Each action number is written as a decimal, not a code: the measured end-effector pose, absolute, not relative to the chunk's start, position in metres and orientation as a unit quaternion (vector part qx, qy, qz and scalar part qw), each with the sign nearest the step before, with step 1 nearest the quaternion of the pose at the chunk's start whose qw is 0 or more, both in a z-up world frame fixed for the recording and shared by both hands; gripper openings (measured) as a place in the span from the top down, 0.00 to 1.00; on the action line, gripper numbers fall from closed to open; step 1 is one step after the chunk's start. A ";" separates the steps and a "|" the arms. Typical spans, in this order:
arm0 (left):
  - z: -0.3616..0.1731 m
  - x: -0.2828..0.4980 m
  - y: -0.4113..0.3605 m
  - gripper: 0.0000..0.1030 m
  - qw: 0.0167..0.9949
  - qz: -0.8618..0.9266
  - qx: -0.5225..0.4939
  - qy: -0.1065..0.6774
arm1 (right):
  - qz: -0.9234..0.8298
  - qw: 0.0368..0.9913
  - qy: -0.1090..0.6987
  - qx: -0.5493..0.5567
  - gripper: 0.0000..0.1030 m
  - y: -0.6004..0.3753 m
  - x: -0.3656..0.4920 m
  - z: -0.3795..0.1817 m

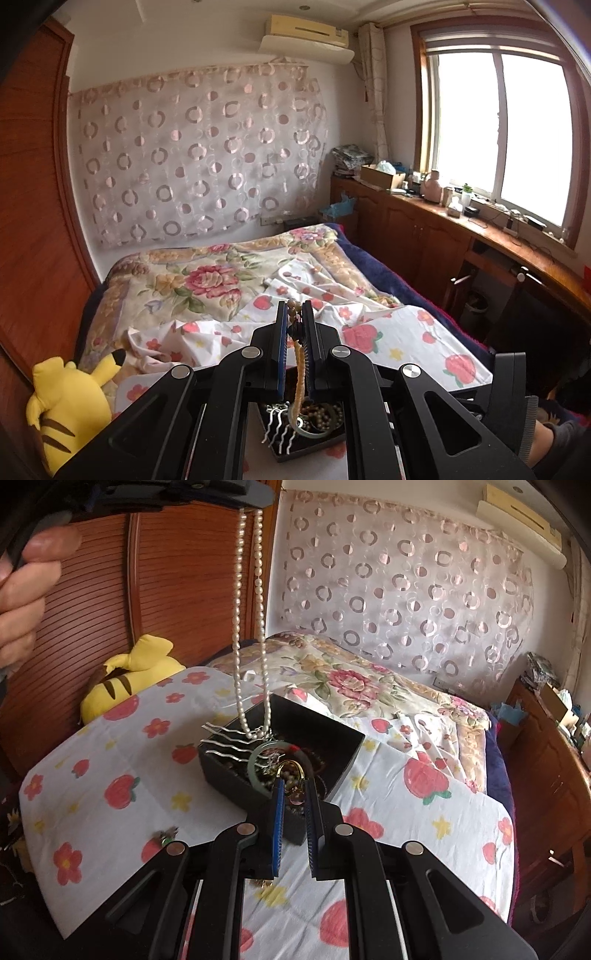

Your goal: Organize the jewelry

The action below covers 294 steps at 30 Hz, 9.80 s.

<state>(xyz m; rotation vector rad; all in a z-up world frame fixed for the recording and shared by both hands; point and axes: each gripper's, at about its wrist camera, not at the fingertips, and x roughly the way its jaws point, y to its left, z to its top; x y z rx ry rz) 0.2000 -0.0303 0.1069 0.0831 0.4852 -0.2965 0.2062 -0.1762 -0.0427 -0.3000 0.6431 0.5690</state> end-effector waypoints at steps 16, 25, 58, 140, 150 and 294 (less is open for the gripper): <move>-0.005 0.239 -0.008 0.93 0.935 -0.130 0.020 0.330 | 0.290 0.884 0.343 -0.129 0.88 -0.161 0.255 -0.069; -0.010 0.230 -0.011 0.77 0.936 -0.133 0.029 0.324 | 0.286 0.887 0.346 -0.112 0.86 -0.162 0.264 -0.069; -0.072 0.146 -0.002 0.08 0.929 -0.133 0.027 0.345 | 0.315 0.858 0.388 -0.123 0.60 -0.192 0.192 -0.118; -0.050 0.153 -0.033 0.91 0.916 -0.186 0.050 0.351 | 0.324 0.877 0.334 -0.117 0.84 -0.200 0.175 -0.072; -0.018 0.201 -0.025 0.91 0.925 -0.173 0.014 0.337 | 0.313 0.884 0.337 -0.087 0.84 -0.187 0.225 -0.056; 0.001 0.023 0.003 0.07 0.976 -0.031 0.007 0.217 | 0.138 0.973 0.184 0.021 0.02 -0.262 0.066 -0.037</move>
